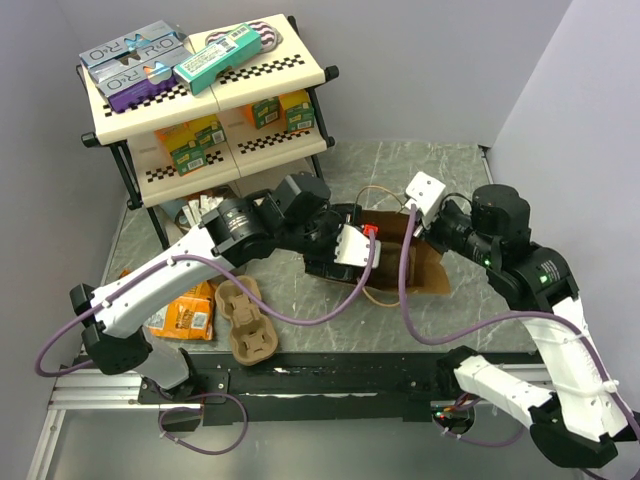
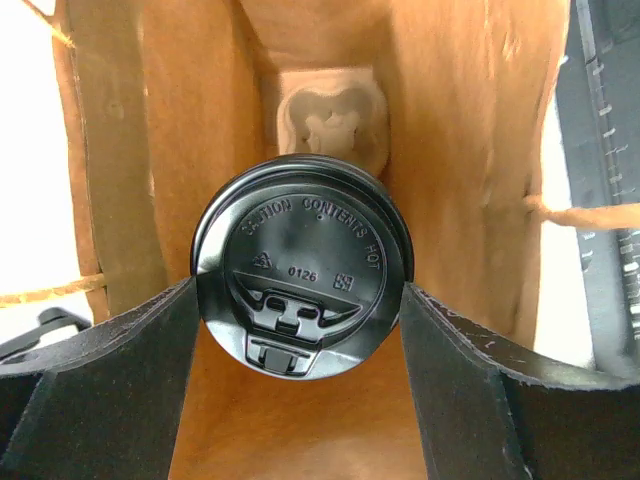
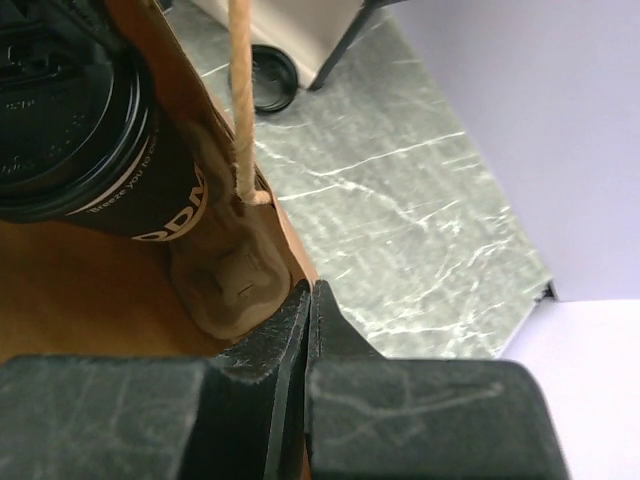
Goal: Pack the takeout coffee
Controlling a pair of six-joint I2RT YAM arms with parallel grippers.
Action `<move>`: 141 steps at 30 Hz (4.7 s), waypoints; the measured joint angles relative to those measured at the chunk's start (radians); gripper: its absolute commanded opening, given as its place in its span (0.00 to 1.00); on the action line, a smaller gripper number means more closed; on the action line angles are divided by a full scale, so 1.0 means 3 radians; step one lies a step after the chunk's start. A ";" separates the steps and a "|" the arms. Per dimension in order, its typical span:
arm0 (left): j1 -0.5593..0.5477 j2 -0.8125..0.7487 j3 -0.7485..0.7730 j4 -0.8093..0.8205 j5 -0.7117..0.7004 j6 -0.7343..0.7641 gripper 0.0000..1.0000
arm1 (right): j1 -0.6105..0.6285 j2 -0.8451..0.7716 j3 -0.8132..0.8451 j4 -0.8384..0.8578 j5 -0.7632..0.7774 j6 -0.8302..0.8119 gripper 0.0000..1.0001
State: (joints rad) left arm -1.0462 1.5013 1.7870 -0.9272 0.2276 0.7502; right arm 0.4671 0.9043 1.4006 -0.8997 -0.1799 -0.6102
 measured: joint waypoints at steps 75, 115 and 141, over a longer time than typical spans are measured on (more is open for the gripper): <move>0.0150 0.0482 -0.1484 0.1232 -0.1165 0.0946 0.01 | 0.0633 -0.0095 -0.0605 0.0079 -0.0629 0.0609 0.00; 0.0223 0.0113 -0.1868 0.1684 -0.0818 0.0726 0.01 | 0.0601 -0.0084 -0.0392 -0.0251 -0.0759 0.0231 0.00; 0.0406 -0.0235 -0.2111 0.1757 -0.0680 0.0291 0.01 | 0.0585 -0.0081 -0.0388 -0.0239 -0.0692 0.0245 0.00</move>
State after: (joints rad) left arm -0.9245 1.4307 1.1538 -0.4000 0.0235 0.8375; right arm 0.6426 0.8799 1.2842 -0.9714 -0.3874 -0.5365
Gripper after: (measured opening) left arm 0.784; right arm 0.005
